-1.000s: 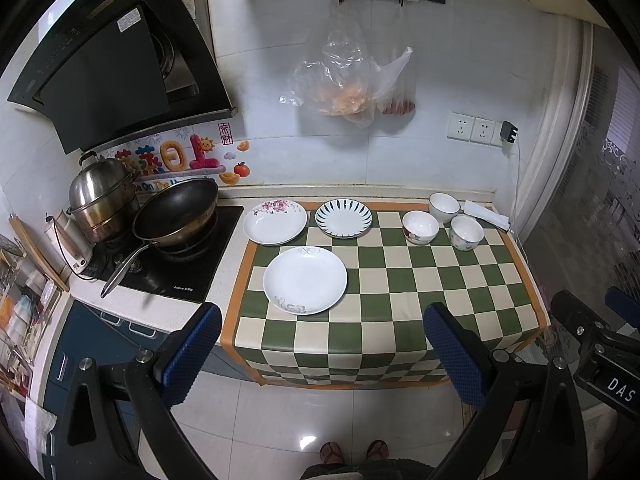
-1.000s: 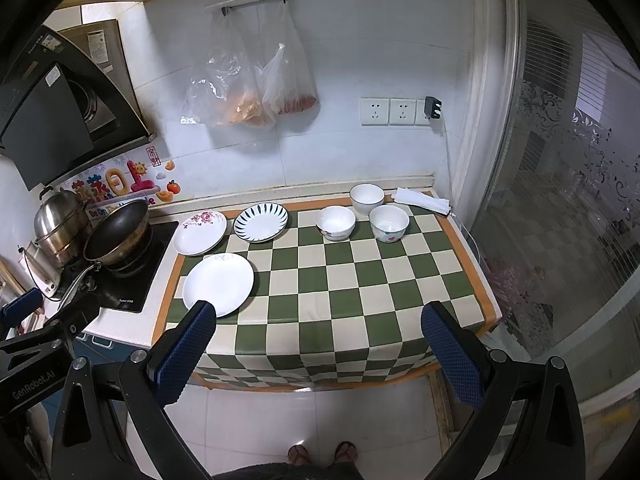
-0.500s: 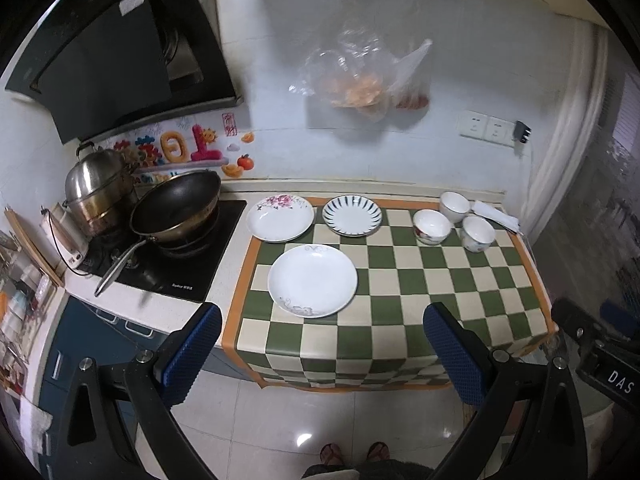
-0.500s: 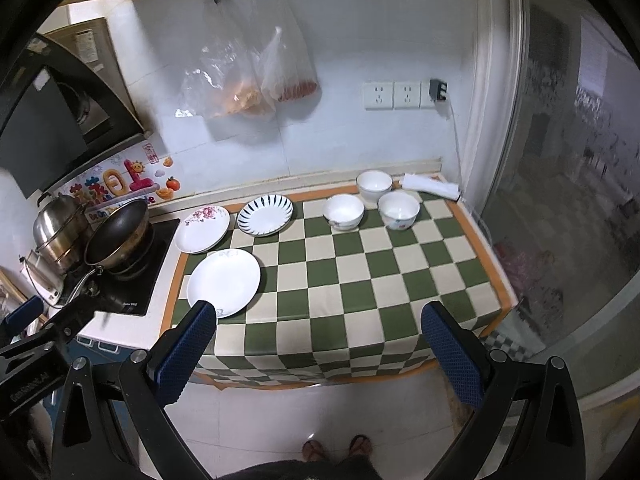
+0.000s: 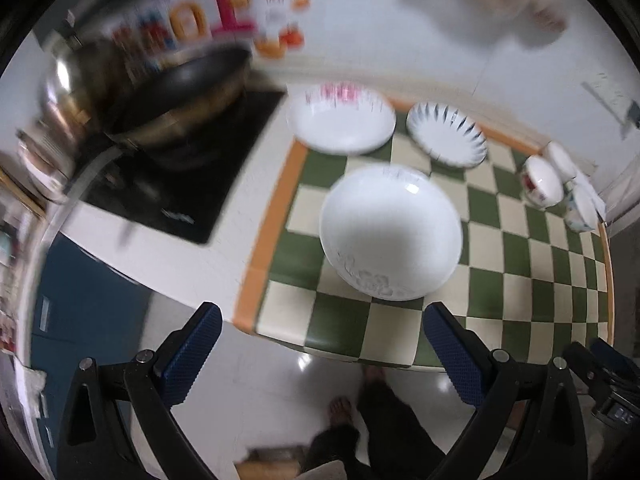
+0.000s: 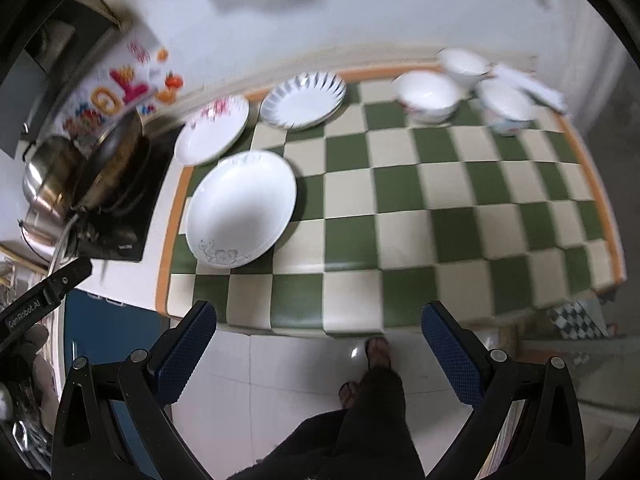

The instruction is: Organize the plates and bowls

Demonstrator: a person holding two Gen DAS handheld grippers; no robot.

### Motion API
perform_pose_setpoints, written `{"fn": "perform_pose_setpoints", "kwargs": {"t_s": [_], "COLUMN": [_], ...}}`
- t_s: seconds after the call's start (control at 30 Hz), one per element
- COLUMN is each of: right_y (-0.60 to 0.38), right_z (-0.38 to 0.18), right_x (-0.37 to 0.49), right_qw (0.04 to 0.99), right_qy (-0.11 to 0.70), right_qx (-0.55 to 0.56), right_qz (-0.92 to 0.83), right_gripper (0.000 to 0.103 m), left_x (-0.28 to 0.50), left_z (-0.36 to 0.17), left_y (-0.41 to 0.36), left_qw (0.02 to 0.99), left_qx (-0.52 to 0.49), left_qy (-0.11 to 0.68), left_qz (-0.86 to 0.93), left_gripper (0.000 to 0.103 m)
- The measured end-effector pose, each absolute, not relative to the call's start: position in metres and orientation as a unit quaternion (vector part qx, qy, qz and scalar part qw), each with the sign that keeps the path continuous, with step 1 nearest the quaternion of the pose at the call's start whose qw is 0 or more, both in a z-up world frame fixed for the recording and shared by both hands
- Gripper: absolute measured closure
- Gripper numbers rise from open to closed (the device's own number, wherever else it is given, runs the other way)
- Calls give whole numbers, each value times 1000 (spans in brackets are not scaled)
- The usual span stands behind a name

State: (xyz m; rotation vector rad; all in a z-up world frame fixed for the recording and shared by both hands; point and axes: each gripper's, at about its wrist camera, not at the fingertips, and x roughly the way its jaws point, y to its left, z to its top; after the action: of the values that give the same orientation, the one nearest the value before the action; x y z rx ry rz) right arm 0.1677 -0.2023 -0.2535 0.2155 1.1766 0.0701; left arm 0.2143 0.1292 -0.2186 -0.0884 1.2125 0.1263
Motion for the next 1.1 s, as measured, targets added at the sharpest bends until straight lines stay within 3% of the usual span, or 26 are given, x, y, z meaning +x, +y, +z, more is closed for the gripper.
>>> {"fn": "perform_pose_setpoints", "kwargs": {"t_s": [0.3,0.43,0.53,0.6,0.67,0.73,0.8,0.87,1.1], "right_y": [-182,-176,-170,-164,-159,-155,-149,-142,-143], "right_z": [-363,-405,-428,-441,-453,-459,-459,-466,-453], "right_x": [319,367,394,405,414,421,426,432,419], "right_qw": [767,737,720,711,702,702,707,699,705], "right_qy": [625,656,672,680,687,685,678,683,677], "right_qx": [117,125,129,126,127,127,123,128,118], "right_qz": [89,104,118,126,138,144,158,171,176], "right_gripper": [2,6,18,39,54,62,80,90,89], "left_x": [314,345,357,360,361,361,358,356,336], "left_z": [-324,-360,-379,-386,-392,-394,-392,-388,-378], "left_y": [150,156,158,157,155,154,152,145,127], "left_qw": [742,723,713,714,713,718,725,730,734], "left_qx": [-69,-83,-88,-83,-74,-79,-79,-66,-52], "left_qy": [663,684,694,694,696,691,685,680,677], "left_qz": [67,60,50,40,31,18,7,5,-2], "left_gripper": [2,10,25,39,52,55,60,64,65]}}
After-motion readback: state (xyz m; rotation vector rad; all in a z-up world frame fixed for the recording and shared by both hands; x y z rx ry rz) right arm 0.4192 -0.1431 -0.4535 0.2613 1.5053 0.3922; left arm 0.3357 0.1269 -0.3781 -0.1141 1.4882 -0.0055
